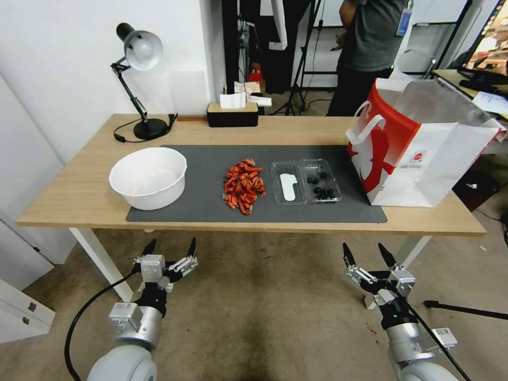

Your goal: Close the disposable takeout box, then place it into the delivery bag.

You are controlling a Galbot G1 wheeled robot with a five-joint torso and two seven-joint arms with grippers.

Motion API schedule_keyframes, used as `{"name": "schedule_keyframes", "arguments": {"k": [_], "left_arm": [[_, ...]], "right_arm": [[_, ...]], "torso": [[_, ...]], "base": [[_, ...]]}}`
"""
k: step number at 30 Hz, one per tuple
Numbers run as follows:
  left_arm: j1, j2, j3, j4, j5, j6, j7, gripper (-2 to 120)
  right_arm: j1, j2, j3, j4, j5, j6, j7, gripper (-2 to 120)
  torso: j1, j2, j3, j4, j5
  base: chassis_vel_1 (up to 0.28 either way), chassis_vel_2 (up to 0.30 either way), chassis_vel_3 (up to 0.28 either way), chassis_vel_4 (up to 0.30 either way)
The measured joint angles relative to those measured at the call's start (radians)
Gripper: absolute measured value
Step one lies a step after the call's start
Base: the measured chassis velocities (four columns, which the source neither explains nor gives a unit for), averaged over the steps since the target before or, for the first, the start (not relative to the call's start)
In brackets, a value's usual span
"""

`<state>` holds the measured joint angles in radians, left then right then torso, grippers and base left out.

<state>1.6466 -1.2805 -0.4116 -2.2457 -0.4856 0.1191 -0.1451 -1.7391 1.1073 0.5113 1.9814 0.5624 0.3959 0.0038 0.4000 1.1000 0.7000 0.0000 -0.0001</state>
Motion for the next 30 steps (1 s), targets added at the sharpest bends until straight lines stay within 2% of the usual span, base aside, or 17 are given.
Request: {"name": "schedule_keyframes", "arguments": {"k": [1,3,4,6,7,10,11,13,14,16,17,19,20,21,22,25,30], "left_arm": [[0.0,0.0,0.0,0.0,0.0,0.0,0.0,100],[-0.048,0.044,0.07,-0.051,-0.159,0.069,-0.036,100],[-0.048,0.044,0.07,-0.051,-0.159,0.069,-0.036,100],[-0.093,0.089,0.138,-0.087,-0.322,0.088,-0.061,100],[-0.093,0.089,0.138,-0.087,-0.322,0.088,-0.061,100],[-0.156,0.134,0.206,-0.145,-0.65,0.113,-0.171,100],[-0.156,0.134,0.206,-0.145,-0.65,0.113,-0.171,100],[-0.228,0.153,0.236,-0.143,-0.753,0.115,-0.21,100],[-0.228,0.153,0.236,-0.143,-0.753,0.115,-0.21,100],[-0.349,0.171,0.294,-0.094,-0.828,0.087,-0.238,100],[-0.349,0.171,0.294,-0.094,-0.828,0.087,-0.238,100],[-0.437,0.173,0.366,-0.046,-0.891,0.059,-0.266,100],[-0.437,0.173,0.366,-0.046,-0.891,0.059,-0.266,100],[-0.482,0.167,0.417,-0.02,-0.915,0.05,-0.276,100],[-0.482,0.167,0.417,-0.02,-0.915,0.05,-0.276,100],[-0.566,0.141,0.493,0.033,-0.938,0.033,-0.297,100],[-0.665,0.092,0.556,0.099,-0.959,0.014,-0.327,100]], "right_arm": [[0.0,0.0,0.0,0.0,0.0,0.0,0.0,100],[-0.005,0.004,0.003,0.0,0.0,0.0,0.0,100],[-0.005,0.004,0.003,0.0,0.0,0.0,0.0,100],[-0.001,0.002,-0.002,-0.003,-0.002,-0.004,0.0,100],[-0.001,0.002,-0.002,-0.003,-0.002,-0.004,0.0,100],[0.037,-0.027,-0.034,-0.018,-0.003,-0.025,0.009,100],[0.037,-0.027,-0.034,-0.018,-0.003,-0.025,0.009,100],[0.037,-0.032,-0.034,-0.017,-0.004,-0.031,0.011,100],[0.037,-0.032,-0.034,-0.017,-0.004,-0.031,0.011,100],[0.027,-0.027,-0.022,-0.01,-0.008,-0.034,0.012,100],[0.027,-0.027,-0.022,-0.01,-0.008,-0.034,0.012,100],[0.012,-0.014,-0.017,0.005,-0.023,-0.038,0.014,100],[0.012,-0.014,-0.017,0.005,-0.023,-0.038,0.014,100],[0.001,-0.004,-0.016,0.016,-0.032,-0.041,0.016,100],[0.001,-0.004,-0.016,0.016,-0.032,-0.041,0.016,100],[-0.015,0.012,-0.013,0.03,-0.052,-0.047,0.024,100],[-0.024,0.022,0.0,0.038,-0.063,-0.055,0.037,100]], "torso": [[0.0,0.0,0.0,0.0,0.0],[0.0,0.0,0.0,0.0,0.0001],[0.0,0.0,0.0,0.0,0.0001],[0.0,0.0,0.0,-0.0006,0.0],[0.0,0.0,0.0,-0.0006,0.0],[0.0,0.0,0.0,0.0009,0.0005],[0.0,0.0,0.0,0.0009,0.0005],[0.0,0.0,0.0,0.0007,-0.0001],[0.0,0.0,0.0,0.0007,-0.0001],[0.0,0.0,0.0,-0.0006,-0.0002],[0.0,0.0,0.0,-0.0006,-0.0002],[0.0,0.0,0.0,0.0,0.0],[0.0,0.0,0.0,0.0,0.0],[0.0,0.0,0.0,0.0001,0.0001],[0.0,0.0,0.0,0.0001,0.0001],[0.0,0.0,0.0,0.0,0.0001],[0.0,0.0,0.0,0.0,0.0002]], "base": [[0.0,0.0,0.0,0.0],[0.0,0.0,0.0,0.0],[0.0,0.0,0.0,0.0],[0.0,0.0,0.0,0.0],[0.0,0.0,0.0,0.0],[0.0,0.0,0.0,0.0],[0.0,0.0,0.0,0.0],[0.0,0.0,0.0,0.0],[0.0,0.0,0.0,0.0],[0.0,0.0,0.0,0.0],[0.0,0.0,0.0,0.0],[0.0,0.0,0.0,0.0],[0.0,0.0,0.0,0.0],[0.0,0.0,0.0,0.0],[0.0,0.0,0.0,0.0],[0.0,0.0,0.0,0.0],[0.0,0.0,0.0,0.0]]}}
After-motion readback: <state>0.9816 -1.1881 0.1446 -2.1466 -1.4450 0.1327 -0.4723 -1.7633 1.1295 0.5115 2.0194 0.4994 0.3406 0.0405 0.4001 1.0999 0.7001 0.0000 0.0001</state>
